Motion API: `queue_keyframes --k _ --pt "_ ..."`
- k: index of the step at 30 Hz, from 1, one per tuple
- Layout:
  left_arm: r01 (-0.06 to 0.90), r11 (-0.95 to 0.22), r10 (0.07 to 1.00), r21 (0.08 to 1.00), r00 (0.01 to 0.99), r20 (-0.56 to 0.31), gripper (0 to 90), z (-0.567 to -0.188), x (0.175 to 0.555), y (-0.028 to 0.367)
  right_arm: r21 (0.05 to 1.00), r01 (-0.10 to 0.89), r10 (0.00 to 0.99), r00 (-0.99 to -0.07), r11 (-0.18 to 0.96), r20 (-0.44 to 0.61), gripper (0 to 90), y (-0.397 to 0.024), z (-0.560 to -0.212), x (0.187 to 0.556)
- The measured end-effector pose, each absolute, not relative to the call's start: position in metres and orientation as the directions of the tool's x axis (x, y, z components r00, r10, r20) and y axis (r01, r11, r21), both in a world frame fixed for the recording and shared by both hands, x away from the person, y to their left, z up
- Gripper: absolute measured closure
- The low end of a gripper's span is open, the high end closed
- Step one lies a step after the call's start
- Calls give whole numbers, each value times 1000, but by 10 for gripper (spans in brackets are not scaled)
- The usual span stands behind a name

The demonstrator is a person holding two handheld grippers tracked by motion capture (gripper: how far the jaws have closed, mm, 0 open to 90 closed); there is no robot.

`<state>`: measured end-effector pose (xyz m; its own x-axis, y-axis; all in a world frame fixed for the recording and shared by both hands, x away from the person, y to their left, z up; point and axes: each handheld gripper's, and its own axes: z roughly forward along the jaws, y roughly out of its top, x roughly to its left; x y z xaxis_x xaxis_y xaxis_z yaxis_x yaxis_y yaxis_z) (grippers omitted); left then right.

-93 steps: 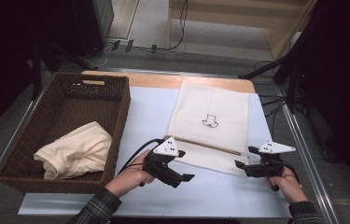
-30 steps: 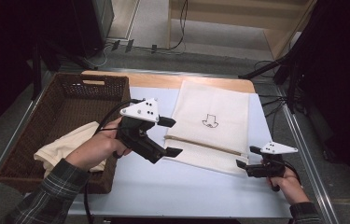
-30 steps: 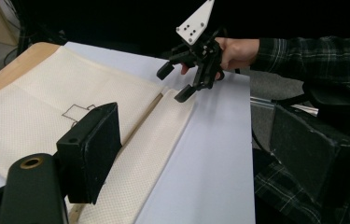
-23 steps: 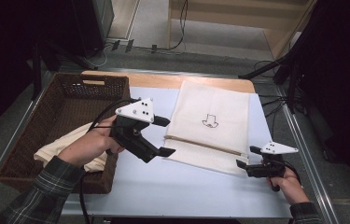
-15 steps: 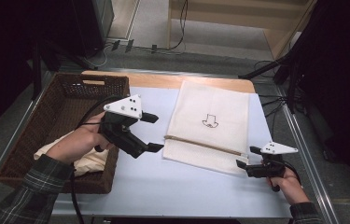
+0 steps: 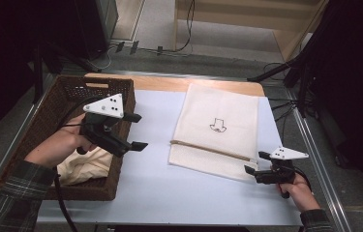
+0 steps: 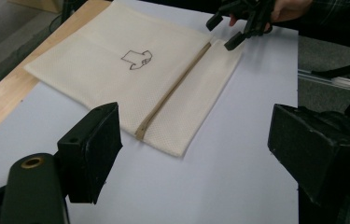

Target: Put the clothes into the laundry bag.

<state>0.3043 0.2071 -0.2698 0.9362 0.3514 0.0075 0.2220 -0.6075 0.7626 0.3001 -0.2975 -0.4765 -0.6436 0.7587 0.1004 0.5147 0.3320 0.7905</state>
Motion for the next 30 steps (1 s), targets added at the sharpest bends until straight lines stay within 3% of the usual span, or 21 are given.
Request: queue_keyframes --k 30 --pt "394 -614 549 684 836 10 177 -308 308 296 785 522 762 -640 333 103 151 -297 -478 300"
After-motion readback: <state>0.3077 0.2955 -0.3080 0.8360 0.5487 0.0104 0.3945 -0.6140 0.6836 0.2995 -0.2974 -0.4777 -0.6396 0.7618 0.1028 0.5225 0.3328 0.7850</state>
